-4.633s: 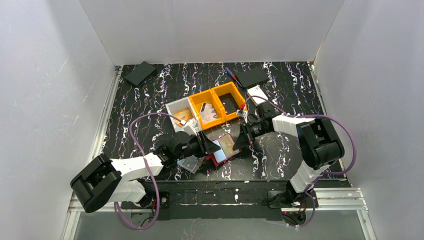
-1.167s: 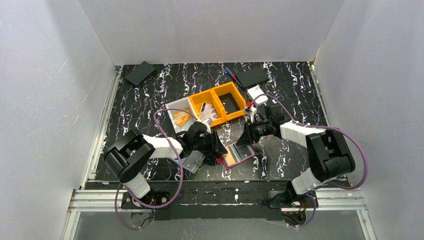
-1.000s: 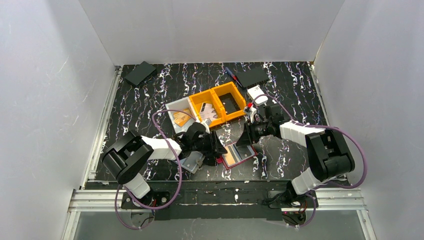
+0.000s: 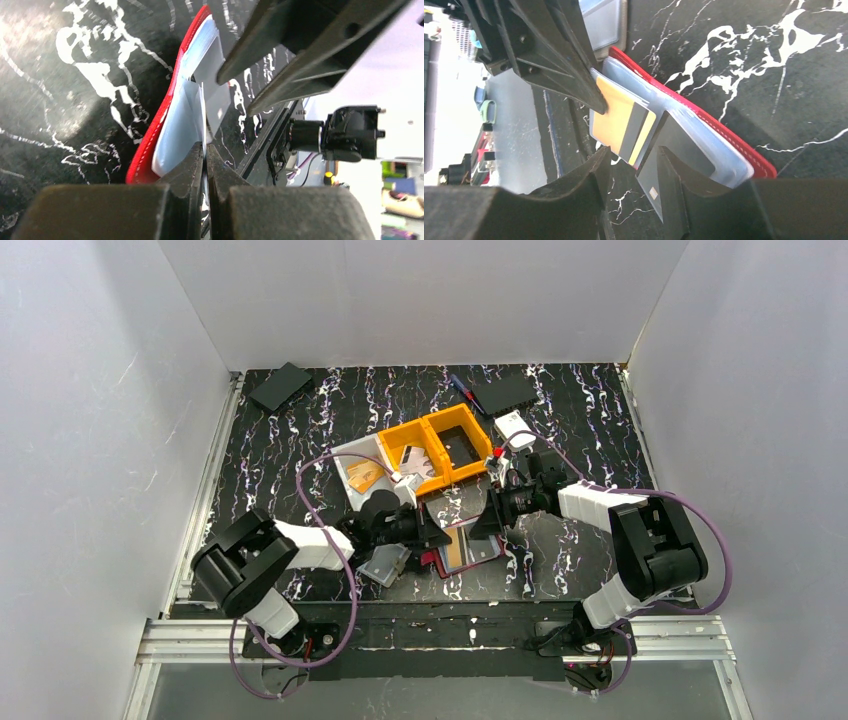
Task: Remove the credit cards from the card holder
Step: Remove the credit card from the card holder.
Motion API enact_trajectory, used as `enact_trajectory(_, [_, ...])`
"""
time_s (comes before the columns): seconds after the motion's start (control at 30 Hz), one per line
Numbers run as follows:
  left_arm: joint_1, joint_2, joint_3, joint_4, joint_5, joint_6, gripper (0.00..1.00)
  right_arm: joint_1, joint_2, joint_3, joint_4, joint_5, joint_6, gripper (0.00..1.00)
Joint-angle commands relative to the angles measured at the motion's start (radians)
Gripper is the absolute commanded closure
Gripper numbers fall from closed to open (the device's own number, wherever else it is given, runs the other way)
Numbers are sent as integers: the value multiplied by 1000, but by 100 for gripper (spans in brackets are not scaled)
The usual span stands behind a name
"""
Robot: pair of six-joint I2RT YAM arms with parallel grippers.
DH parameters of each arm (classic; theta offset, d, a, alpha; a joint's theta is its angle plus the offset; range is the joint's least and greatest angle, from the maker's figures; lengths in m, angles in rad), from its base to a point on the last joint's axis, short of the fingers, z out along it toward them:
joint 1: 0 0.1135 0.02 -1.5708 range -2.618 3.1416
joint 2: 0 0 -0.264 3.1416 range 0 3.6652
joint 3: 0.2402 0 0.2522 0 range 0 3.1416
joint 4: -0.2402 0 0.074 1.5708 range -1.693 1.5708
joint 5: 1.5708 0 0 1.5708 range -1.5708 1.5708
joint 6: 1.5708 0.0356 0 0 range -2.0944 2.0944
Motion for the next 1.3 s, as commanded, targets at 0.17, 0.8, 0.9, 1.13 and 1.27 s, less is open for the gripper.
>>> enact_trajectory(0.17, [4,-70,-5,131,83,173,100,-8,-27,25,-37,-161,-71,48])
enact_trajectory(0.8, [4,-50,-65,340,123,103,100,-10,-37,39,-23,-310,-45,66])
enact_trajectory(0.9, [12,-48,-80,354,120,95,100,-11,-34,41,-23,-325,-42,68])
enact_trajectory(1.13, [26,-47,-96,368,118,81,100,-14,-32,45,-23,-379,-42,76])
enact_trajectory(1.27, [29,-41,-95,368,115,76,100,-14,-30,48,-27,-384,-43,84])
